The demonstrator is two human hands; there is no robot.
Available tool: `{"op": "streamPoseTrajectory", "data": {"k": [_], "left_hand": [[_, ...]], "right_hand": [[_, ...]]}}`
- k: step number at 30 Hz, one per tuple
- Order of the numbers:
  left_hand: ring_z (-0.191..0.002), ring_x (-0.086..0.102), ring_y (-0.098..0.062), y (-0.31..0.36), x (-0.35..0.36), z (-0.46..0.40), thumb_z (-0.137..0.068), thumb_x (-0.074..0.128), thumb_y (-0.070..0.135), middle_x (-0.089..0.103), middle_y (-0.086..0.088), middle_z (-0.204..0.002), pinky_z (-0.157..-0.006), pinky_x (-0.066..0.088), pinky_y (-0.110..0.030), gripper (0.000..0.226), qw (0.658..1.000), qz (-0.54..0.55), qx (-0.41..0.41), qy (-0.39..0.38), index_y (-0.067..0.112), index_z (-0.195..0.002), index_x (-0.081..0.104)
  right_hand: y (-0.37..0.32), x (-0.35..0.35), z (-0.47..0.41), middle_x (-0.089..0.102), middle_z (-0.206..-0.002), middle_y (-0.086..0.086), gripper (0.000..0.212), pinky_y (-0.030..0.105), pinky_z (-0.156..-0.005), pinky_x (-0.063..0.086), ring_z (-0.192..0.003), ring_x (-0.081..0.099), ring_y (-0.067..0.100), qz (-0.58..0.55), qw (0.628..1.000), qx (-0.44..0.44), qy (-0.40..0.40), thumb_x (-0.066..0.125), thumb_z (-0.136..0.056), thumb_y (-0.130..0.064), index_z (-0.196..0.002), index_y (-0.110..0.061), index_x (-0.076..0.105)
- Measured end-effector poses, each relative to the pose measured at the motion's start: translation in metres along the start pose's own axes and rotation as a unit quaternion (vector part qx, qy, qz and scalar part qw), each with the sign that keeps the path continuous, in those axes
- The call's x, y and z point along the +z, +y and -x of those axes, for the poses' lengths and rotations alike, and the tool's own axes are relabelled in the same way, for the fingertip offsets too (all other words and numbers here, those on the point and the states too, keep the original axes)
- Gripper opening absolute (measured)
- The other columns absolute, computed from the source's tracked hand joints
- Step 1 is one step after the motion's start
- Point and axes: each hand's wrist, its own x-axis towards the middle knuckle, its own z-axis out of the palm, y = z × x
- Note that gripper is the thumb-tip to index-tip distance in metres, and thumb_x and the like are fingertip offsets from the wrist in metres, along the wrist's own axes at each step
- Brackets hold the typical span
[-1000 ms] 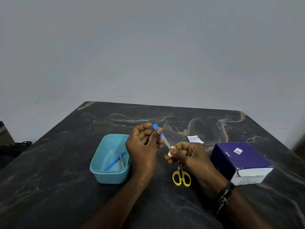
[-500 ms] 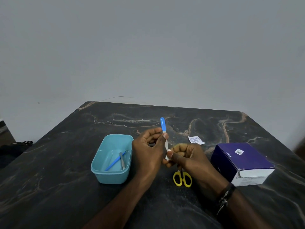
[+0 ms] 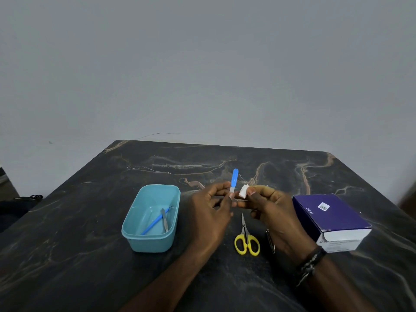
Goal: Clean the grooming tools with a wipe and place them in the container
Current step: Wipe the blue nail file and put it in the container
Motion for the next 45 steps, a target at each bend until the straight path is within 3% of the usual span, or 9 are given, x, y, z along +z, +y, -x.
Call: {"op": "streamPoseTrajectory", "data": {"k": [13, 19, 25, 31, 38, 40, 45], "left_hand": [[-0.068, 0.073, -0.013, -0.001, 0.003, 0.005, -0.086, 0.067, -0.001, 0.074, 0.009, -0.075, -0.056, 0.058, -0.024, 0.031, 0.998, -0.021, -0.005, -0.063, 0.029, -0.09, 0.068], [-0.066, 0.073, -0.018, -0.002, 0.005, 0.005, -0.086, 0.067, -0.003, 0.073, -0.004, -0.08, -0.059, 0.059, -0.027, 0.023, 0.997, -0.019, -0.029, -0.075, 0.018, -0.095, 0.066], [-0.064, 0.072, -0.017, -0.001, 0.004, 0.005, -0.085, 0.069, -0.001, 0.073, -0.008, -0.079, -0.056, 0.058, -0.025, 0.024, 0.996, -0.023, -0.038, -0.074, 0.016, -0.102, 0.064], [-0.065, 0.073, -0.021, -0.002, 0.005, 0.007, -0.083, 0.069, -0.002, 0.073, -0.007, -0.076, -0.06, 0.061, -0.041, 0.032, 0.993, -0.059, -0.028, -0.097, 0.018, -0.107, 0.061], [-0.06, 0.072, -0.016, 0.0, 0.0, 0.002, -0.083, 0.07, 0.001, 0.073, -0.006, -0.072, -0.058, 0.059, -0.034, 0.033, 0.996, -0.043, -0.043, -0.072, 0.019, -0.108, 0.06], [-0.061, 0.072, -0.018, 0.001, 0.0, 0.002, -0.082, 0.071, 0.001, 0.073, -0.008, -0.074, -0.057, 0.06, -0.035, 0.033, 0.995, -0.043, -0.042, -0.079, 0.019, -0.108, 0.06], [-0.061, 0.072, -0.021, 0.0, 0.005, 0.006, -0.082, 0.069, -0.002, 0.072, -0.008, -0.072, -0.057, 0.059, -0.041, 0.035, 0.993, -0.044, -0.046, -0.101, 0.024, -0.104, 0.059]], "right_hand": [[0.005, -0.003, -0.005, 0.078, -0.083, 0.003, 0.019, 0.023, -0.06, 0.047, -0.072, 0.07, 0.007, 0.009, 1.0, -0.002, 0.026, 0.061, -0.094, -0.015, -0.086, -0.021, 0.077], [0.007, -0.005, -0.006, 0.078, -0.088, 0.008, 0.013, 0.028, -0.063, 0.047, -0.078, 0.069, 0.016, 0.005, 1.0, -0.003, 0.029, 0.064, -0.091, -0.013, -0.096, -0.014, 0.076], [0.006, -0.006, -0.006, 0.078, -0.086, 0.008, 0.025, 0.019, -0.051, 0.046, -0.066, 0.071, 0.012, -0.008, 1.0, -0.001, 0.008, 0.073, -0.081, -0.006, -0.105, -0.009, 0.068], [0.003, -0.013, -0.01, 0.078, -0.084, 0.012, 0.03, 0.016, -0.045, 0.046, -0.063, 0.071, 0.012, -0.05, 0.996, -0.02, 0.067, 0.074, -0.079, -0.001, -0.107, -0.007, 0.066], [0.006, -0.005, -0.006, 0.078, -0.08, 0.011, 0.041, 0.015, -0.044, 0.045, -0.063, 0.073, 0.013, -0.021, 0.999, 0.025, -0.002, 0.081, -0.065, -0.009, -0.103, -0.005, 0.066], [0.005, -0.006, -0.007, 0.078, -0.081, 0.011, 0.045, 0.016, -0.046, 0.045, -0.065, 0.072, 0.013, -0.02, 1.0, 0.014, 0.019, 0.082, -0.059, -0.016, -0.101, -0.009, 0.067], [0.004, -0.016, -0.011, 0.078, -0.09, 0.01, 0.042, 0.026, -0.058, 0.044, -0.075, 0.072, 0.017, -0.047, 0.997, 0.004, 0.065, 0.08, -0.066, -0.017, -0.105, -0.007, 0.068]]}}
